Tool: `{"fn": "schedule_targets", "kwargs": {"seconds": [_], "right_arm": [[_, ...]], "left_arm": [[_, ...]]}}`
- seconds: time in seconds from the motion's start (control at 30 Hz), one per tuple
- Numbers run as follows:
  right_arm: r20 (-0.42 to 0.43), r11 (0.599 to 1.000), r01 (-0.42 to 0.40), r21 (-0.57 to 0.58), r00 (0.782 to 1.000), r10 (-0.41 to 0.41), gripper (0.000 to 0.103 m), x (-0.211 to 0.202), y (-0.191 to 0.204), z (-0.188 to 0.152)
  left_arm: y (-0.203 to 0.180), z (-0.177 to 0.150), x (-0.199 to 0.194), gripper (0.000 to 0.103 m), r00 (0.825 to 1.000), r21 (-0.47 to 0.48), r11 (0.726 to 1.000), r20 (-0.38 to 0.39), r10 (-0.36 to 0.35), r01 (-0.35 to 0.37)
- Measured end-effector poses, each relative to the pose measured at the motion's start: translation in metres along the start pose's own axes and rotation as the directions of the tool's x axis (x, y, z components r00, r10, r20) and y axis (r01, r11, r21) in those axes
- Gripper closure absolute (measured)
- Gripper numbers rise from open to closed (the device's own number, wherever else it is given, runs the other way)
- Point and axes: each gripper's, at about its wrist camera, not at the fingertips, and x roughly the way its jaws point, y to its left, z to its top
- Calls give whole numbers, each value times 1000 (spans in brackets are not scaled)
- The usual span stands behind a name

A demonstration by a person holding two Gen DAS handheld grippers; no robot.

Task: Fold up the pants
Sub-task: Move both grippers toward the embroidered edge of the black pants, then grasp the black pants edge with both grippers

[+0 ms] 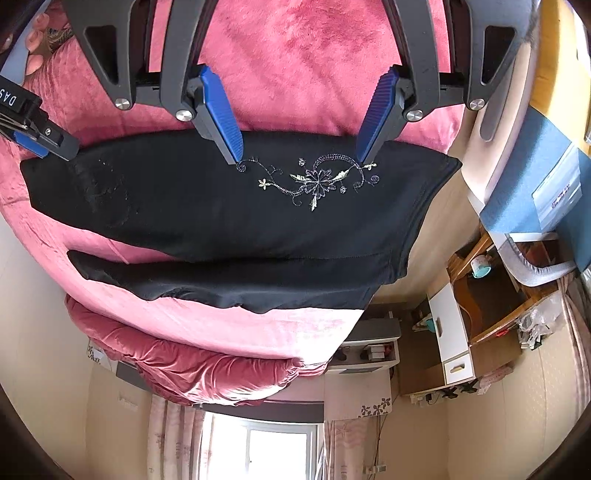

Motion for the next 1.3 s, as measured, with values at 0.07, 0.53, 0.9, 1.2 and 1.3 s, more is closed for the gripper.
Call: {"fn": "schedule_targets", "kwargs": {"seconds": [0.07, 0.53, 0.9, 1.2, 1.3], "right_arm": [[0, 1000, 10, -4, 1000, -10, 0, 0, 0, 0], [-1, 1000, 20, -4, 1000, -20, 0, 1, 0, -1], [-31, 999, 16, 44, 999, -14, 0, 9, -17, -4], [-90, 971, 19, 239, 996, 3, 27, 17, -83, -5], [-76, 915, 46, 401, 997, -16, 32, 12, -137, -8]], "left_arm": [[1, -1, 1, 38, 1000, -2, 1000, -6, 0, 0], [1, -5, 7, 38, 999, -4, 1000, -37, -3, 3], [3, -11, 21, 38, 996, -19, 999, -85, -29, 28], [40, -18, 50, 16, 972, -180, 977, -186, -146, 113], [61, -17, 60, 16, 968, -233, 967, -203, -148, 99]]}}
